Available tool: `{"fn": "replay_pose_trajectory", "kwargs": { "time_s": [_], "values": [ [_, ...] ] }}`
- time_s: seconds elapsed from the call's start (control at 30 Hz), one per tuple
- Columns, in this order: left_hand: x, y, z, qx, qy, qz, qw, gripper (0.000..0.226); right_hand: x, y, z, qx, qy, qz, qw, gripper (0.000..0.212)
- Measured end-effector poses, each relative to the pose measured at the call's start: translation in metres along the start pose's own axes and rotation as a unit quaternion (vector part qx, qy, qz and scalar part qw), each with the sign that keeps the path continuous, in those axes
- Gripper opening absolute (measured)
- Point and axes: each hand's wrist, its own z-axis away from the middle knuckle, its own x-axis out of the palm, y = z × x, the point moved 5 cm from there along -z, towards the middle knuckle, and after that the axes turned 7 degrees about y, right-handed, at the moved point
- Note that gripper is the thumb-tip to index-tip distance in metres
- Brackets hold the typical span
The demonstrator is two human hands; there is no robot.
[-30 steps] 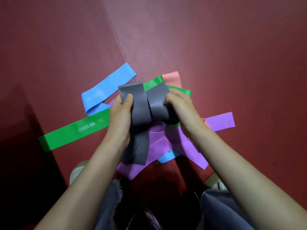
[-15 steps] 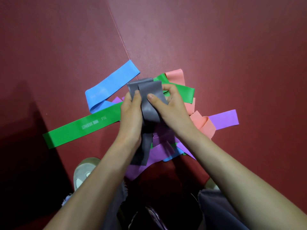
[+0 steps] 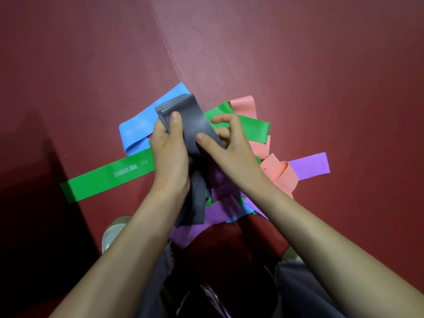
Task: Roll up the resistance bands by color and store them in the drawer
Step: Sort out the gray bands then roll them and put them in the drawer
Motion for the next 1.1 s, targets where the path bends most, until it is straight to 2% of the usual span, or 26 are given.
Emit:
{"fn": "replay_pose_trajectory", "kwargs": {
  "time_s": [0.07,0.13,0.2,0.33,0.5,0.57,0.63,0.73,0.8,0.87,0.93,0.97,1.0,1.1],
  "values": [
    [0.001,0.007,-0.003,0.01,0.008,0.02,1.0,0.021,-0.013,0.007,0.002,-0.047,-0.012,0.124,0.991,0.017],
    [0.002,0.011,-0.005,0.02,0.002,0.025,0.999,0.022,-0.025,0.02,0.002,-0.076,-0.008,0.249,0.966,0.023],
    [0.001,0.015,-0.006,0.028,0.008,0.028,0.999,0.023,-0.032,0.025,0.005,-0.066,0.006,0.283,0.957,0.022],
    [0.002,0.022,-0.009,0.018,0.022,0.043,0.999,0.021,-0.038,0.005,0.006,-0.062,0.062,0.17,0.982,0.024],
    [0.001,0.029,-0.008,0.005,0.025,0.096,0.995,0.018,-0.031,-0.044,-0.003,-0.1,0.048,-0.003,0.994,0.03],
    [0.003,0.034,-0.007,0.01,0.024,0.109,0.994,0.019,-0.028,-0.064,-0.008,-0.107,0.023,-0.017,0.994,0.02],
    [0.003,0.041,-0.008,0.016,0.024,0.125,0.992,0.02,-0.021,-0.071,-0.011,-0.097,-0.059,0.047,0.992,0.016],
    [-0.001,0.052,-0.014,0.022,0.025,0.157,0.987,0.02,-0.011,-0.057,-0.004,-0.075,-0.207,0.248,0.943,0.027],
    [-0.004,0.053,-0.016,0.017,0.018,0.152,0.988,0.018,-0.013,-0.044,0.005,-0.028,-0.246,0.278,0.928,0.03],
    [-0.006,0.052,-0.016,0.009,0.004,0.144,0.989,0.017,-0.016,-0.031,0.013,0.016,-0.257,0.306,0.917,0.028],
    [-0.003,0.052,-0.014,0.011,-0.01,0.138,0.99,0.017,-0.019,-0.014,0.015,-0.015,-0.248,0.459,0.853,0.026],
    [-0.001,0.053,-0.013,0.013,-0.017,0.137,0.99,0.017,-0.021,-0.002,0.015,-0.028,-0.242,0.533,0.81,0.036],
    [0.001,0.054,-0.013,0.012,-0.024,0.138,0.99,0.018,-0.023,0.01,0.015,-0.029,-0.24,0.572,0.784,0.045],
    [0.007,0.052,-0.01,0.004,-0.039,0.14,0.989,0.021,-0.029,0.039,0.013,0.004,-0.231,0.595,0.77,0.048]
  ]
}}
